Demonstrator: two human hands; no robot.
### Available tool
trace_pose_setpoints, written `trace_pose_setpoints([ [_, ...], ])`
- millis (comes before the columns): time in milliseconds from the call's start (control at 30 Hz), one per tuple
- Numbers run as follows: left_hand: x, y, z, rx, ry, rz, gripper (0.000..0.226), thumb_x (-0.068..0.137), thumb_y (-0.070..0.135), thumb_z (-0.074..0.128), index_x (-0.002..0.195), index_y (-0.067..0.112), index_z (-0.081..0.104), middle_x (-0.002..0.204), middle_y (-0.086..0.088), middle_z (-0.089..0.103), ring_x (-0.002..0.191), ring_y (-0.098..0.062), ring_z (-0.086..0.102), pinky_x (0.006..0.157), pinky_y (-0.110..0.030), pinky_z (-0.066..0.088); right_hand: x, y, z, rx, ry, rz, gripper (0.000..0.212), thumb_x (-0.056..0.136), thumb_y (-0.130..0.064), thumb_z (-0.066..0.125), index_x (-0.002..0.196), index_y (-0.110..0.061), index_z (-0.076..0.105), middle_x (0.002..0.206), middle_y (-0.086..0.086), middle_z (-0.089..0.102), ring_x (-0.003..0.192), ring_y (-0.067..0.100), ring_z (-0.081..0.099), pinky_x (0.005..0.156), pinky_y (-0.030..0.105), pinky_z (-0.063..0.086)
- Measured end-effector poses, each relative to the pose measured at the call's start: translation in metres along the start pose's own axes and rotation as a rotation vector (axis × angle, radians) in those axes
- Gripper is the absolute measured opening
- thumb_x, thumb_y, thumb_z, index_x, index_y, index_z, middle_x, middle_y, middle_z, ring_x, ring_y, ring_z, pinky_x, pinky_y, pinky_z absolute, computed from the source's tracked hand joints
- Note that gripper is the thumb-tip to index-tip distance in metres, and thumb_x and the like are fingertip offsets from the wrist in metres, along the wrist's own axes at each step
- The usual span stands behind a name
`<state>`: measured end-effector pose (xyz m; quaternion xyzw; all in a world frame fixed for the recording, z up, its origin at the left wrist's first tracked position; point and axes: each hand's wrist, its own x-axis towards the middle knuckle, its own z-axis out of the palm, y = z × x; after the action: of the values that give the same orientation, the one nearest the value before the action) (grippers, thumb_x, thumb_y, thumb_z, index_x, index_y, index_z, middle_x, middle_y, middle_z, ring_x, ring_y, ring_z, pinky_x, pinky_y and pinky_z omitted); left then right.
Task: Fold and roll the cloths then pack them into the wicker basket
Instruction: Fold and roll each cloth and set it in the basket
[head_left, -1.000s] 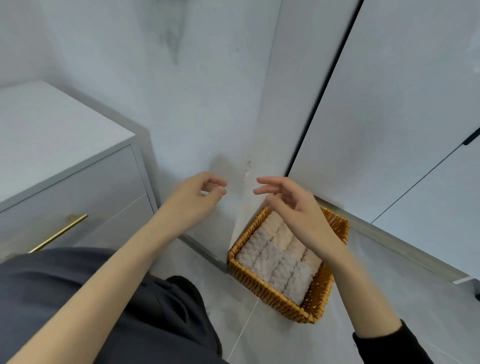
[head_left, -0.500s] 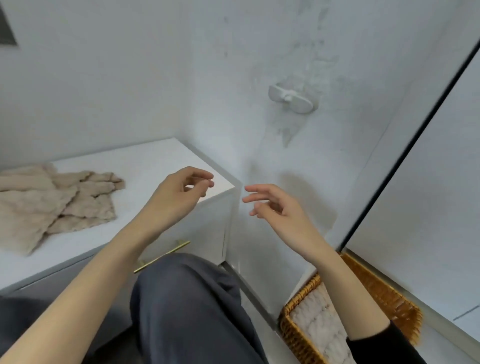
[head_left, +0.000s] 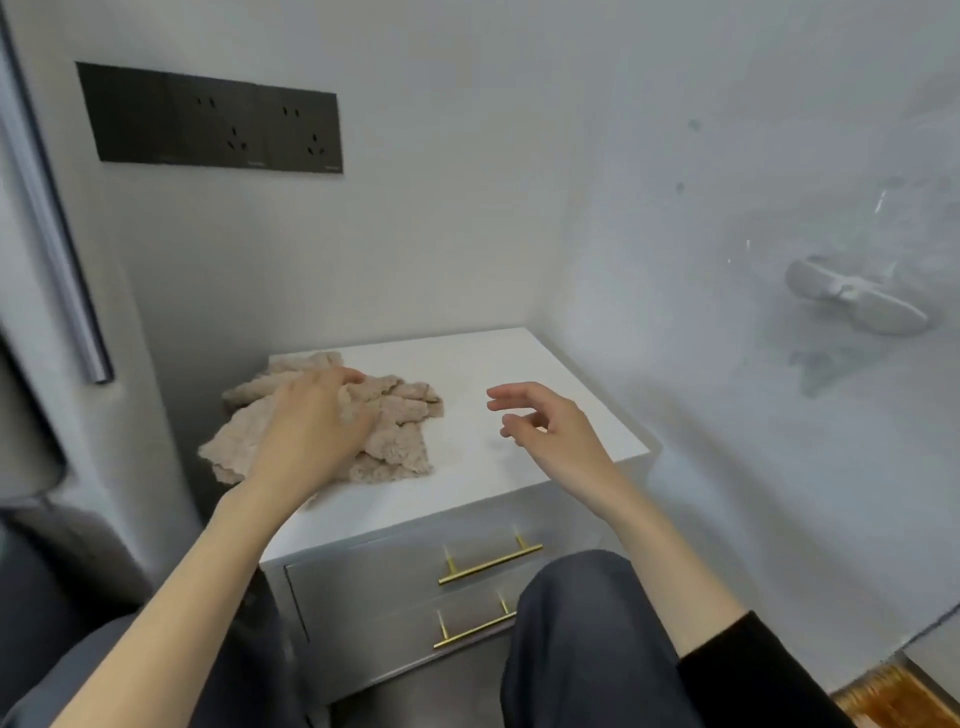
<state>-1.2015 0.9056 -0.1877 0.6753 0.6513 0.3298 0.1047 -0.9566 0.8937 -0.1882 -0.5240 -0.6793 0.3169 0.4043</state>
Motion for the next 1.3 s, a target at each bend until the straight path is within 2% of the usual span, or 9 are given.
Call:
trace_pose_setpoints([
  [200, 0.003, -0.031, 0.022, 0.297, -0.087, -0.080, 0.062, 0.084, 0.054, 0.058, 0.136, 0.023, 0.044, 0.135, -0.009, 0.042, 0.129, -0.031, 0.028, 0.099, -0.040, 0.034, 0.031, 0.020, 0.040, 0.003, -0.020, 0.035, 0.030, 0.093, -0.013, 0.051, 0.112, -0.033, 0.062, 0.111, -0.023, 0.062, 0.090, -0.002, 0.057, 0.076, 0.008, 0.040],
  [433, 0.017, -0.042, 0.039, 0.395, 0.070, 0.005, 0.029, 0.092, 0.038, 0.052, 0.113, 0.019, 0.057, 0.117, -0.005, 0.050, 0.113, -0.025, 0.040, 0.088, -0.034, 0.039, 0.051, 0.047, 0.059, 0.025, 0.034, 0.063, 0.029, 0.093, -0.008, 0.051, 0.110, -0.027, 0.064, 0.114, -0.019, 0.062, 0.092, 0.002, 0.058, 0.073, 0.002, 0.039],
  [533, 0.023, -0.038, 0.039, 0.260, 0.146, 0.050, 0.019, 0.093, 0.033, 0.053, 0.102, 0.017, 0.060, 0.104, -0.001, 0.059, 0.096, -0.022, 0.046, 0.077, -0.033, 0.038, 0.058, 0.051, 0.059, 0.038, 0.044, 0.053, 0.028, 0.093, -0.008, 0.052, 0.106, -0.030, 0.064, 0.112, -0.020, 0.063, 0.091, 0.005, 0.058, 0.075, 0.003, 0.040],
  [633, 0.027, -0.028, 0.038, 0.019, 0.190, 0.130, 0.013, 0.092, 0.031, 0.058, 0.096, 0.020, 0.064, 0.091, 0.007, 0.063, 0.085, -0.017, 0.051, 0.074, -0.031, 0.042, 0.063, 0.048, 0.060, 0.106, 0.041, 0.020, 0.020, 0.093, -0.018, 0.057, 0.104, -0.031, 0.066, 0.107, -0.023, 0.065, 0.090, 0.008, 0.061, 0.084, 0.021, 0.048],
  [700, 0.029, -0.017, 0.036, -0.157, 0.175, 0.168, 0.008, 0.090, 0.030, 0.062, 0.094, 0.023, 0.065, 0.086, 0.015, 0.064, 0.082, -0.007, 0.055, 0.072, -0.020, 0.043, 0.066, 0.042, 0.062, 0.143, -0.005, -0.015, 0.020, 0.090, -0.024, 0.063, 0.108, -0.033, 0.065, 0.109, -0.025, 0.064, 0.088, 0.005, 0.062, 0.082, 0.022, 0.049],
  [800, 0.030, -0.003, 0.036, -0.435, 0.104, 0.158, 0.004, 0.089, 0.026, 0.064, 0.092, 0.028, 0.066, 0.082, 0.019, 0.066, 0.080, -0.001, 0.060, 0.067, -0.010, 0.043, 0.067, 0.034, 0.065, 0.155, -0.120, -0.038, 0.036, 0.086, -0.019, 0.067, 0.117, -0.035, 0.060, 0.114, -0.024, 0.062, 0.092, 0.005, 0.060, 0.080, 0.020, 0.049],
  [1000, 0.035, 0.008, 0.043, -0.591, 0.148, 0.050, 0.006, 0.085, 0.023, 0.070, 0.091, 0.022, 0.069, 0.080, 0.013, 0.069, 0.071, 0.001, 0.062, 0.063, -0.008, 0.044, 0.061, 0.033, 0.051, 0.381, -0.463, 0.042, 0.044, 0.082, -0.027, 0.061, 0.126, -0.021, 0.056, 0.120, -0.005, 0.066, 0.114, 0.013, 0.059, 0.097, 0.030, 0.047],
  [1200, 0.038, 0.025, 0.044, -0.837, 0.095, -0.021, 0.011, 0.084, 0.020, 0.070, 0.094, 0.015, 0.069, 0.090, 0.005, 0.072, 0.081, -0.003, 0.066, 0.070, -0.015, 0.050, 0.056, 0.036, 0.044, 0.367, -0.175, 0.001, 0.017, 0.095, -0.010, 0.055, 0.104, -0.019, 0.066, 0.099, -0.006, 0.074, 0.095, 0.009, 0.068, 0.078, 0.019, 0.052],
  [1300, 0.036, 0.026, 0.044, -0.905, -0.089, 0.110, 0.037, 0.082, 0.027, 0.073, 0.117, 0.026, 0.062, 0.112, 0.013, 0.068, 0.103, 0.003, 0.062, 0.083, -0.014, 0.049, 0.059, 0.034, 0.026, 0.552, -0.014, 0.040, 0.019, 0.097, -0.011, 0.050, 0.107, -0.013, 0.066, 0.103, 0.005, 0.073, 0.099, 0.021, 0.068, 0.080, 0.031, 0.055],
])
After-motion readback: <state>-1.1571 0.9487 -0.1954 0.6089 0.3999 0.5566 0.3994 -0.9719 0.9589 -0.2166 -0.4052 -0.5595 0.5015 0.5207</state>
